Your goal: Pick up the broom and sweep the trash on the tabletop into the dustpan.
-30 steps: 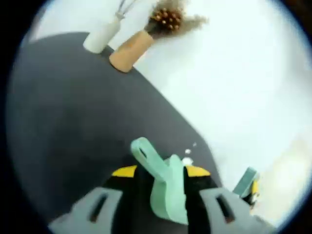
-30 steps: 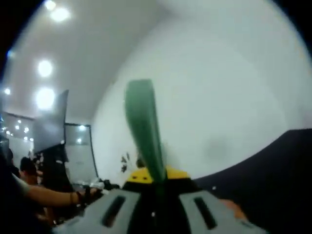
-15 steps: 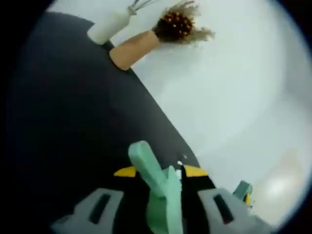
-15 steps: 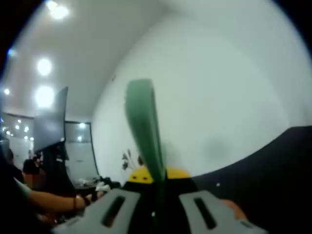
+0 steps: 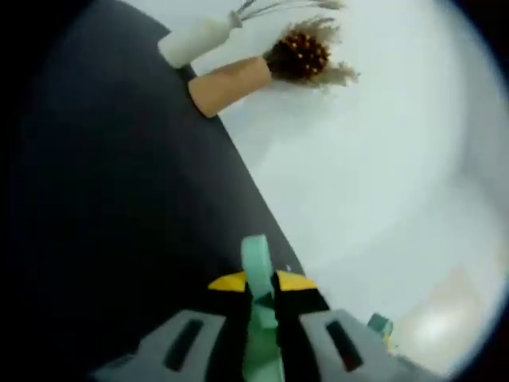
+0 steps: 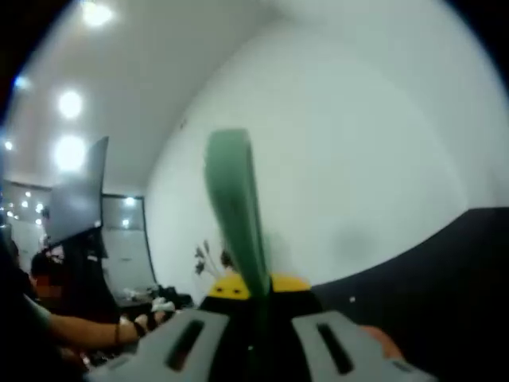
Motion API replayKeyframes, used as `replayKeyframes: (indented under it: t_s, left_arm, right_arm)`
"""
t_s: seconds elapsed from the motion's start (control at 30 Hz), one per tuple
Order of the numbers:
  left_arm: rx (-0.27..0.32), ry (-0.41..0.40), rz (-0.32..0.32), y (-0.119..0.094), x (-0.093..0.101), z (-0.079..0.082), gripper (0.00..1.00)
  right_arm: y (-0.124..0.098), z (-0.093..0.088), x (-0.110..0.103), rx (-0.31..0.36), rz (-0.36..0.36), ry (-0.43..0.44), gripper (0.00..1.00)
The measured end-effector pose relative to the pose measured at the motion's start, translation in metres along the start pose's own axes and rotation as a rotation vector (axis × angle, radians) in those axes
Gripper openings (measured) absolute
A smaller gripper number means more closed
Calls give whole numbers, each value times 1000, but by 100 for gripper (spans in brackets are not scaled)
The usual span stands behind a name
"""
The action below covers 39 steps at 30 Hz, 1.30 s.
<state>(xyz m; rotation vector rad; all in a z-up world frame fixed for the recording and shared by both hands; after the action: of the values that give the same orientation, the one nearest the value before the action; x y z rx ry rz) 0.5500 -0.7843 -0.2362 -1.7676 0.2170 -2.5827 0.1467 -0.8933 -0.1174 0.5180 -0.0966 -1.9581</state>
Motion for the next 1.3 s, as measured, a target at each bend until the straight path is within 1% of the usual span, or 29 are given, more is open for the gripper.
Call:
replayKeyframes:
  t_s: [0.03, 0.07, 0.1, 0.13, 0.17, 0.2, 0.27, 0.37, 0.4, 0.43, 0.47, 0.53, 0.57, 0.6, 0.63, 0.67, 0.7, 0.73, 0.8, 0.83, 0.9, 0.93, 0.97, 1.0, 1.13, 1.2, 1.3]
  left_arm:
    - [21, -2, 5, -1, 3, 1, 10]
    - [41, 17, 13, -1, 6, 2, 10]
    - [48, 29, 5, -1, 10, 2, 10]
    - [70, 43, 9, -1, 14, 3, 9]
    - [106, 74, 25, -2, 18, 6, 9]
    - [127, 93, 17, -1, 23, 7, 9]
    - [185, 141, 50, -2, 30, 12, 9]
    - [259, 156, 86, -4, 35, 17, 9]
    - [289, 161, 100, -6, 36, 19, 9]
    - [325, 148, 111, -8, 37, 21, 9]
    - [349, 138, 111, -9, 39, 22, 9]
    - [401, 117, 115, -12, 43, 21, 9]
    - [409, 124, 119, -12, 45, 20, 9]
    - [448, 137, 131, -12, 46, 22, 9]
    - [452, 159, 143, -11, 48, 20, 9]
    - [464, 173, 156, -11, 50, 19, 9]
    - [493, 194, 161, -11, 52, 19, 9]
    - [500, 198, 173, -11, 53, 18, 9]
    - [528, 229, 192, -10, 55, 18, 9]
    - [531, 235, 199, -8, 57, 16, 9]
    - [518, 247, 209, -3, 61, 15, 9]
    - [523, 246, 209, -2, 61, 14, 9]
    - [532, 247, 212, -1, 62, 15, 9]
    - [534, 245, 224, 1, 61, 14, 9]
    - [549, 266, 246, 5, 61, 11, 9]
    - [540, 279, 260, 7, 59, 9, 9]
    - [554, 273, 262, 5, 56, 9, 9]
  right_arm:
    - [1, 0, 4, -5, -14, -7, 6]
    - [2, 1, 8, -13, -25, -10, 6]
    - [4, 2, 11, -20, -31, -15, 6]
    - [5, 4, 14, -24, -37, -18, 6]
    - [7, 5, 16, -28, -42, -20, 6]
    - [10, 7, 19, -37, -50, -28, 6]
    - [19, 8, 28, -87, -87, -64, 6]
    - [36, 7, 36, -143, -105, -113, 6]
    - [42, 6, 39, -170, -111, -146, 6]
    - [48, 3, 42, -201, -125, -176, 6]
    - [54, 0, 44, -227, -133, -208, 5]
    - [67, -6, 49, -266, -152, -238, 5]
    - [72, -8, 50, -277, -159, -247, 5]
    - [78, -11, 51, -288, -163, -258, 5]
    - [83, -15, 52, -312, -161, -291, 5]
    - [91, -20, 52, -352, -162, -333, 5]
    - [96, -24, 52, -374, -163, -362, 5]
    - [102, -29, 52, -398, -160, -378, 5]
    - [114, -39, 51, -434, -149, -377, 5]
    - [120, -43, 50, -450, -142, -385, 5]
    - [130, -52, 48, -498, -125, -419, 5]
    - [135, -57, 47, -511, -119, -425, 5]
    - [138, -60, 46, -519, -120, -423, 5]
    - [143, -67, 45, -541, -109, -416, 5]
    - [152, -85, 42, -593, -92, -349, 5]
    - [156, -92, 40, -622, -94, -341, 5]
    - [161, -96, 35, -651, -105, -338, 5]
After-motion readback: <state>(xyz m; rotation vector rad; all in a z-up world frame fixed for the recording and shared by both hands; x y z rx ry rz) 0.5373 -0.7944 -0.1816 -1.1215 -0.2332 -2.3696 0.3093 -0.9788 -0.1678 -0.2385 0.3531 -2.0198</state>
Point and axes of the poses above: the point that each gripper's makers call its tool centre point, and the gripper's own axes: y roughly forward along the fingers, x roughly to its right, z roughly out of its top, the point moved 5 cm from there along -y, roughly backward along the fingers, and after that the axes turned 2 degrees about -x, right-handed, at the moved point
